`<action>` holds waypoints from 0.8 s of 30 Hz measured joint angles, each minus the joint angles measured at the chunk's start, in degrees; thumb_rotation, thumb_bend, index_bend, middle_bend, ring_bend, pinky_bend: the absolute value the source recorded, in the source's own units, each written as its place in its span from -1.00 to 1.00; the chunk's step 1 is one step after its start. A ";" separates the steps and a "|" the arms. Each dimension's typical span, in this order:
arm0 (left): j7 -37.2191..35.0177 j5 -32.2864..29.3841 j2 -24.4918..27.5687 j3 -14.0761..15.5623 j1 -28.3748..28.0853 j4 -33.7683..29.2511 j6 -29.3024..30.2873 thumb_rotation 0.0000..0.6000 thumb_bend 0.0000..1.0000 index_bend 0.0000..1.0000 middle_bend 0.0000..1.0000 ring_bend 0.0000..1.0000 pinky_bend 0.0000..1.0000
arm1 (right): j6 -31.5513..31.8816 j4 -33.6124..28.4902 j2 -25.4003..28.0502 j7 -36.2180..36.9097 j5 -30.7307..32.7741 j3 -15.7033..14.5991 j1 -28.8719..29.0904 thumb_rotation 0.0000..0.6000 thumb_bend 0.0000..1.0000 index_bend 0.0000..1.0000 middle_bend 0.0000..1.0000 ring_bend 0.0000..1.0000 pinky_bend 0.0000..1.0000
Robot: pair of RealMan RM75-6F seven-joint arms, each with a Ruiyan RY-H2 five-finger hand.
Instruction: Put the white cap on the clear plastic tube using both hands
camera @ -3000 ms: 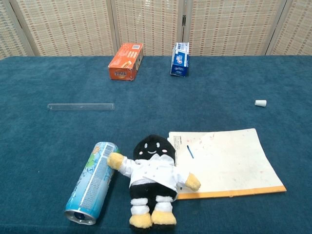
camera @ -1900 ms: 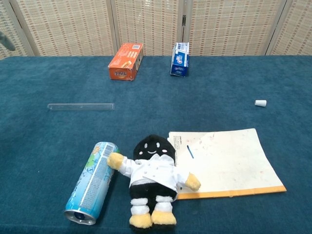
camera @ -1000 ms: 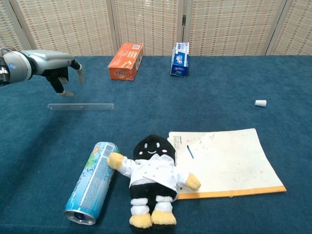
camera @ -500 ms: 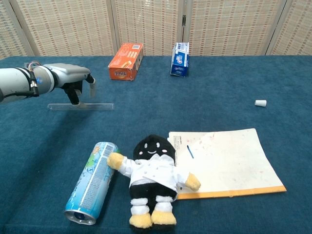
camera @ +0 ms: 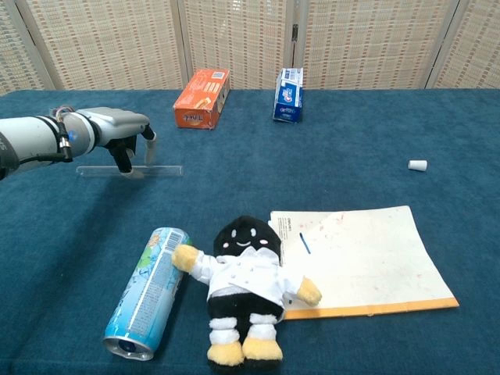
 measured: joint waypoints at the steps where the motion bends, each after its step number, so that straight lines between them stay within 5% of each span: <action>1: -0.01 -0.12 -0.05 0.02 -0.03 0.09 -0.02 1.00 -0.46 -0.09 0.97 0.91 1.00 | -0.04 0.07 -0.01 0.08 0.02 0.00 0.01 1.00 -0.49 -0.39 -0.29 -0.52 -0.43; 24: 0.27 -3.11 -1.18 0.69 -1.02 2.36 -1.25 1.00 -0.36 -0.06 0.98 0.92 1.00 | 0.15 0.59 0.05 0.73 0.41 -0.01 -0.24 1.00 -0.49 -0.39 -0.29 -0.50 -0.43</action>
